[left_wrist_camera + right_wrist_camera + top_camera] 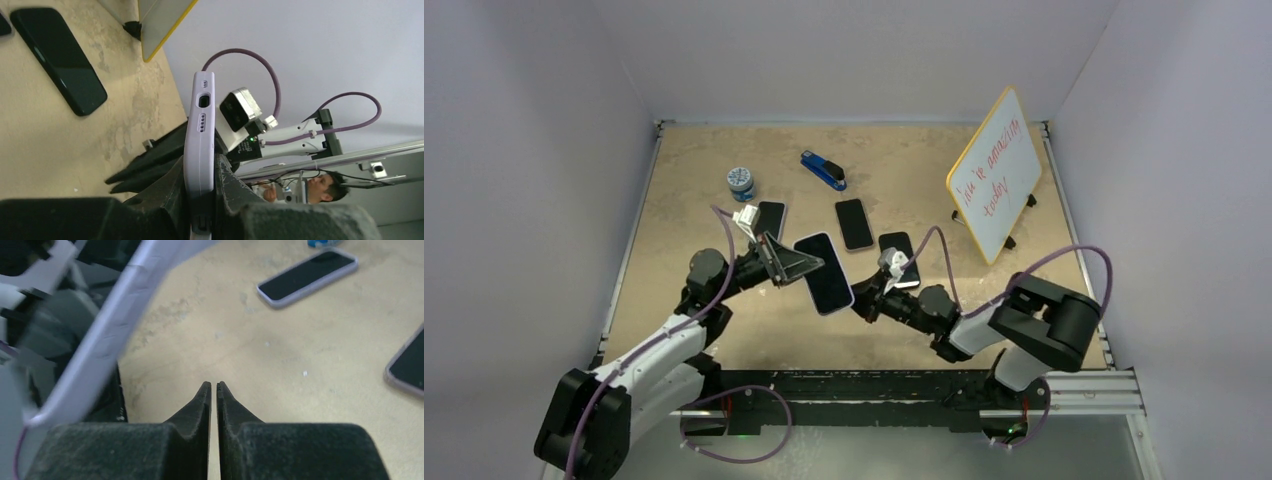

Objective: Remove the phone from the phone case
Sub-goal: Remove the phone case from the phone.

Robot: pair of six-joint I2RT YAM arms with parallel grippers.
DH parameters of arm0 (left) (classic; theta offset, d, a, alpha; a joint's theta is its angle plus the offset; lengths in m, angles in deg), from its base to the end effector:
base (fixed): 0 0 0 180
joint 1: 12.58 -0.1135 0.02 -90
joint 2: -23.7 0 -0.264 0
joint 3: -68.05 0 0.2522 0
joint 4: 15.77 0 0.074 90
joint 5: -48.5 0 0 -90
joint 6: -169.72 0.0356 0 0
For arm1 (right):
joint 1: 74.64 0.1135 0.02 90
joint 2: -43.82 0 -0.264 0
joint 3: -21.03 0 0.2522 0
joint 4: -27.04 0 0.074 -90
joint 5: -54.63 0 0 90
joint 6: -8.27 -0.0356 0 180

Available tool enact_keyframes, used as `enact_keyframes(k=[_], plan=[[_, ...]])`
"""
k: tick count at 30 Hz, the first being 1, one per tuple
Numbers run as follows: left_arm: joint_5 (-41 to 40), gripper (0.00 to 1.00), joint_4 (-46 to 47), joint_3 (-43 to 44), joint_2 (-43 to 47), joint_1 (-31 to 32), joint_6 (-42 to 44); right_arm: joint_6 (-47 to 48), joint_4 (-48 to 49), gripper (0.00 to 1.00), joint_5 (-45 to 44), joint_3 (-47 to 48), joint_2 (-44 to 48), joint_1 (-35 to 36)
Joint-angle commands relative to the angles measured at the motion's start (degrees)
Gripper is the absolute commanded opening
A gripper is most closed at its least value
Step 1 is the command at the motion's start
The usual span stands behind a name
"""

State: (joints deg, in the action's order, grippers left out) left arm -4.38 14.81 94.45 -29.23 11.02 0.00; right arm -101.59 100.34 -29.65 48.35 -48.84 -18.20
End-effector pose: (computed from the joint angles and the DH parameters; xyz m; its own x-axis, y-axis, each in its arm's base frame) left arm 0.1643 -0.0952 0.2187 -0.8453 -0.4869 -0.2200 0.2191 0.0596 -0.9739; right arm 0.1329 0.2068 0.1632 -0.2282 0.2675 -0.9362 -0.8572 0.4008 0.3235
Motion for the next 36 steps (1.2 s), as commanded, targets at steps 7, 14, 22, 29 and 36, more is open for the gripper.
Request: enact_keyframes(k=[7, 14, 22, 29, 36], plan=[[13.82, 0.00, -22.57, 19.41, -2.40, -8.67, 25.71, -0.40, -8.81, 0.37, 9.84, -1.87, 14.57, -0.44], [18.13, 0.00, -38.86, 29.81, -4.69, -9.00, 43.05, 2.81, -21.17, 0.48, 15.19, 1.16, 21.88, -0.37], [24.34, 0.00, -39.87, 31.92, -3.38, -9.00, 48.26, 6.99, -29.53, 0.54, 17.31, 6.78, 24.59, -0.44], [27.65, 0.00, -38.74, 32.09, -1.48, -8.92, 49.33, 7.35, -29.69, 0.53, 21.26, 10.84, 21.82, -0.44], [29.57, 0.00, -38.09, 32.02, -0.61, -8.92, 48.70, 7.69, -29.99, 0.50, 23.85, 12.72, 20.22, -0.39]])
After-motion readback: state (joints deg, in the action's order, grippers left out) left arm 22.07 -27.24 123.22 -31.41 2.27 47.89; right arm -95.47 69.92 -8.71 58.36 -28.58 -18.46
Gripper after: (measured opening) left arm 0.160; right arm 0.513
